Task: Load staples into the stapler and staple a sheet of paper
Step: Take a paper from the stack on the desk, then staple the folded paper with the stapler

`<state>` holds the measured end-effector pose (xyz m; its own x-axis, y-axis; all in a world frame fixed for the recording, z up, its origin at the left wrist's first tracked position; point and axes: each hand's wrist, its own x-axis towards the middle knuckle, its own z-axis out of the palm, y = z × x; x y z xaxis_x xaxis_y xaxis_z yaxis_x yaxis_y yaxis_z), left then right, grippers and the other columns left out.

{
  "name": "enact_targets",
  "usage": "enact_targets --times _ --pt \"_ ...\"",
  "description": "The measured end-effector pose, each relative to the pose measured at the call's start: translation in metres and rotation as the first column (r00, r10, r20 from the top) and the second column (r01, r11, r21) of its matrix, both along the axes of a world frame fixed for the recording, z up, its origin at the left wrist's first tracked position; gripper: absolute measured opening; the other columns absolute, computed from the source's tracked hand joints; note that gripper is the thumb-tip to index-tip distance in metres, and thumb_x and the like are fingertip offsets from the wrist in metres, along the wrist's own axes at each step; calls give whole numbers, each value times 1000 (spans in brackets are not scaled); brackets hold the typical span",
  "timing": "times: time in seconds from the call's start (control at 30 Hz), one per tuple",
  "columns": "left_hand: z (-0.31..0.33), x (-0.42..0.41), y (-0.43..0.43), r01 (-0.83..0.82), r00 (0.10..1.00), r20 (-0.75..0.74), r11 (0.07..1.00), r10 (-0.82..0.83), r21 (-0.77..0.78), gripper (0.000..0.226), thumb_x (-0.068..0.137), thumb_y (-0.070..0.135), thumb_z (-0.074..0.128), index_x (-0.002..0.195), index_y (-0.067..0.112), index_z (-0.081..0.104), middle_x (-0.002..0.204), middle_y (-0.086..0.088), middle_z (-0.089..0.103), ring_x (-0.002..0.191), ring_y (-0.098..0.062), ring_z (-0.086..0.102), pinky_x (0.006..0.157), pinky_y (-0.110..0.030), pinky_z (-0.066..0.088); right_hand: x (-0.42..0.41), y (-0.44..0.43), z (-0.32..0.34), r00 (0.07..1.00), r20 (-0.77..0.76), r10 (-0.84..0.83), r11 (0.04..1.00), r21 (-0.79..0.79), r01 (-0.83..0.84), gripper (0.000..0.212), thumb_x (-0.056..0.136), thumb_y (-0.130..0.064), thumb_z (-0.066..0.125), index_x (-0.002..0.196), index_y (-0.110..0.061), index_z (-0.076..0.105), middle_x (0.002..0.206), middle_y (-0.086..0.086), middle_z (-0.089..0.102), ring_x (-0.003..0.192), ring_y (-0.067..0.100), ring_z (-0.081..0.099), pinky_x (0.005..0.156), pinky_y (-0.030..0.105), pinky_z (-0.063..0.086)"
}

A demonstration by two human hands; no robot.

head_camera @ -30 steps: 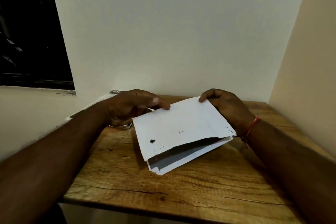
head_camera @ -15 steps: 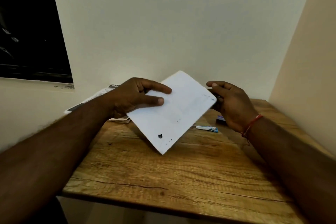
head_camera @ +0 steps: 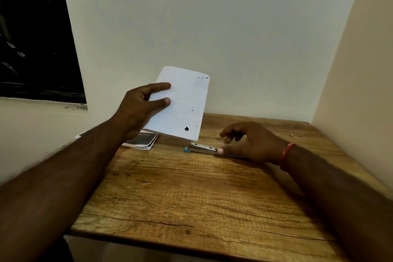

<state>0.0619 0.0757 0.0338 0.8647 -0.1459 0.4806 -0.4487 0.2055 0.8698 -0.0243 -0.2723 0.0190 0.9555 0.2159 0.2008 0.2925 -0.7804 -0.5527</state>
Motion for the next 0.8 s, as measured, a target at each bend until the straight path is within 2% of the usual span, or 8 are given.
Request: enact_targets --times 0.17,0.37,0.4,0.5,0.57,0.67,0.7,0.8 --pt "0 7 6 -110 994 -7 993 110 -48 43 96 1 86 134 22 84 126 3 86 117 -22 83 96 -35 69 0 -6 7 999 -47 -3 988 -157 -4 55 74 -66 94 121 -42 78 108 -21 76 107 1 65 78 21 49" --pt "-3 9 6 -97 995 -25 995 96 -16 43 95 2 87 132 23 84 131 -3 84 120 -26 82 101 -42 68 -8 -42 33 969 -229 -92 961 -277 26 40 73 -54 100 105 -39 80 111 -15 75 104 8 70 77 26 55" --pt "-4 8 5 -89 996 -23 996 89 -9 43 95 2 88 132 24 85 132 -3 84 121 -27 82 102 -43 68 -9 -45 36 968 -228 -107 953 -303 34 38 73 -52 100 103 -40 81 113 -14 73 102 8 70 74 25 56" --pt "-4 7 3 -88 996 -19 996 88 14 44 94 3 88 131 26 85 134 -4 83 122 -27 81 103 -44 67 -10 -45 37 970 -218 -111 951 -307 39 24 78 -42 101 95 -37 84 113 -6 76 77 7 73 62 24 59" --pt "-4 6 2 -92 995 -20 996 93 20 44 94 2 88 132 25 84 134 -4 83 122 -27 82 103 -43 67 -10 -41 37 973 -213 -89 943 -333 13 18 83 -39 97 94 -35 84 108 -5 80 81 8 75 67 26 62" --pt "-3 5 2 -106 994 -21 994 106 26 45 95 0 87 135 21 83 134 -4 83 122 -26 81 104 -43 67 -11 -37 37 979 -197 -43 935 -355 -30 15 89 -41 92 99 -34 82 106 -9 82 99 8 75 89 32 62" --pt "-3 4 2 -110 994 -22 994 111 26 46 95 0 87 136 20 83 134 -4 83 122 -26 81 104 -42 67 -10 -37 37 978 -205 -27 946 -322 -41 16 91 -40 90 101 -33 81 104 -8 82 94 6 75 84 29 62" --pt "-3 2 1 -127 991 -24 991 128 32 46 95 -1 86 137 19 82 135 -7 82 123 -29 81 106 -44 66 -9 -37 37 960 -278 22 994 -94 -50 15 99 -24 85 110 -21 75 86 -3 83 62 3 67 52 19 50"
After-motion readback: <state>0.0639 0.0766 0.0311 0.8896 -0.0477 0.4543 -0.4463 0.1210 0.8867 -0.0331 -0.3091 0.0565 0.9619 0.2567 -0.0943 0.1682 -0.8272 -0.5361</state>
